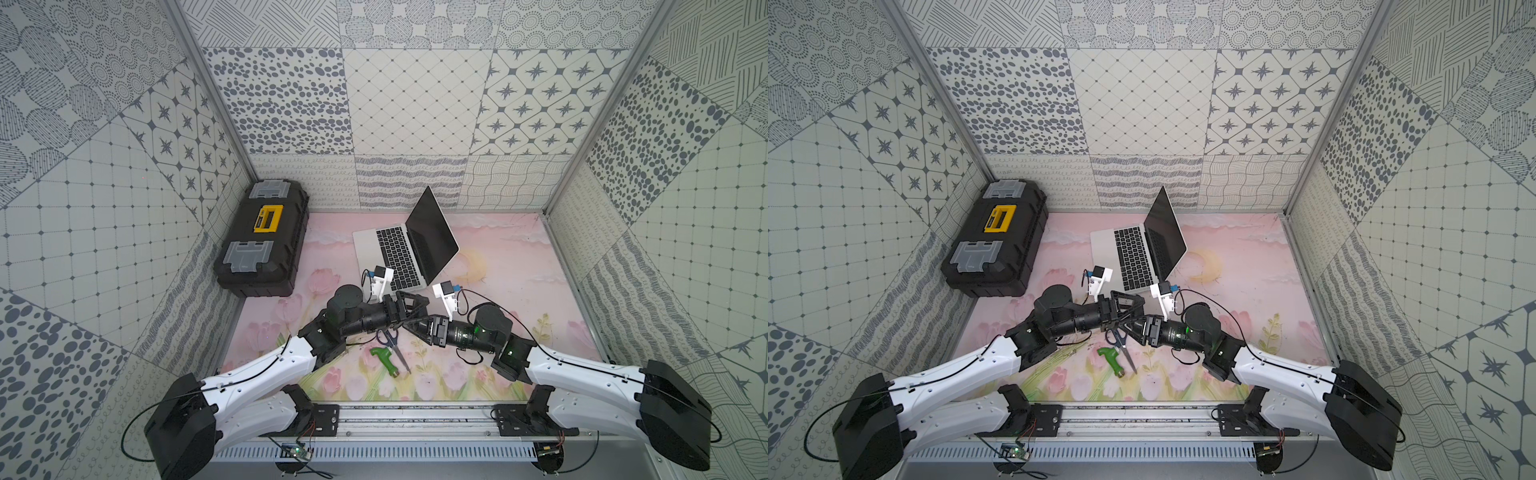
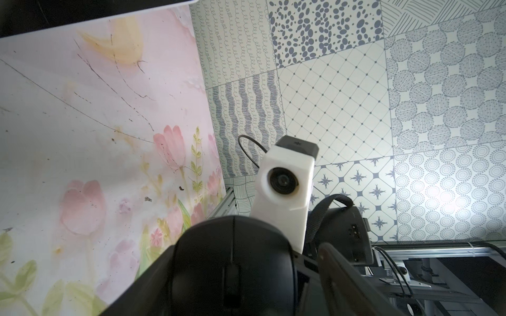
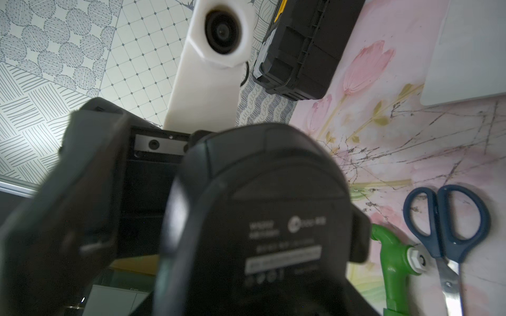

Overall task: Insert the wireless mouse receiver into the laptop
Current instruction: Pick up the mouse from the center of the board.

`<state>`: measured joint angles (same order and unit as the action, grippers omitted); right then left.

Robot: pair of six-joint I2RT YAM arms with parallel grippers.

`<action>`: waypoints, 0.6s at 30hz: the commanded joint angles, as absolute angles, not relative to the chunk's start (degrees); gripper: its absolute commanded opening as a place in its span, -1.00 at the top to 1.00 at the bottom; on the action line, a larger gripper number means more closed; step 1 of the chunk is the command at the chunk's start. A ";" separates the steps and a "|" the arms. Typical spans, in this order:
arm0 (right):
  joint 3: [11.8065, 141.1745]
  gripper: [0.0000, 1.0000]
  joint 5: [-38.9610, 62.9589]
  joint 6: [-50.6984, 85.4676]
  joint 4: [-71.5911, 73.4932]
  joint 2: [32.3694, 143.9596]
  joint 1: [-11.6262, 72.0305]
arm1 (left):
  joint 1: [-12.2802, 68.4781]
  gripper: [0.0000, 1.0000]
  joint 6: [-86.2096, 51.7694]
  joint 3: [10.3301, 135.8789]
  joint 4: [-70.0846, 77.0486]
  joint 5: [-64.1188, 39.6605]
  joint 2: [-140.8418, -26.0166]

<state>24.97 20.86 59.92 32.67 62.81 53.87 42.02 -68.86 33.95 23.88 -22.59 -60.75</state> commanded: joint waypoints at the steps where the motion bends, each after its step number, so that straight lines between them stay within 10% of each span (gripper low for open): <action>1: 24.23 0.49 18.80 54.12 30.25 62.14 53.48 | 42.10 -0.96 -68.47 33.61 18.31 -20.43 -59.49; 9: 29.47 0.43 4.96 31.88 4.19 60.19 56.83 | 42.10 -0.89 -65.15 38.43 -1.94 -17.84 -60.03; 18: 33.49 0.42 -3.19 24.16 -2.20 61.01 60.19 | 42.34 -0.35 -65.07 37.86 -5.78 -18.10 -61.77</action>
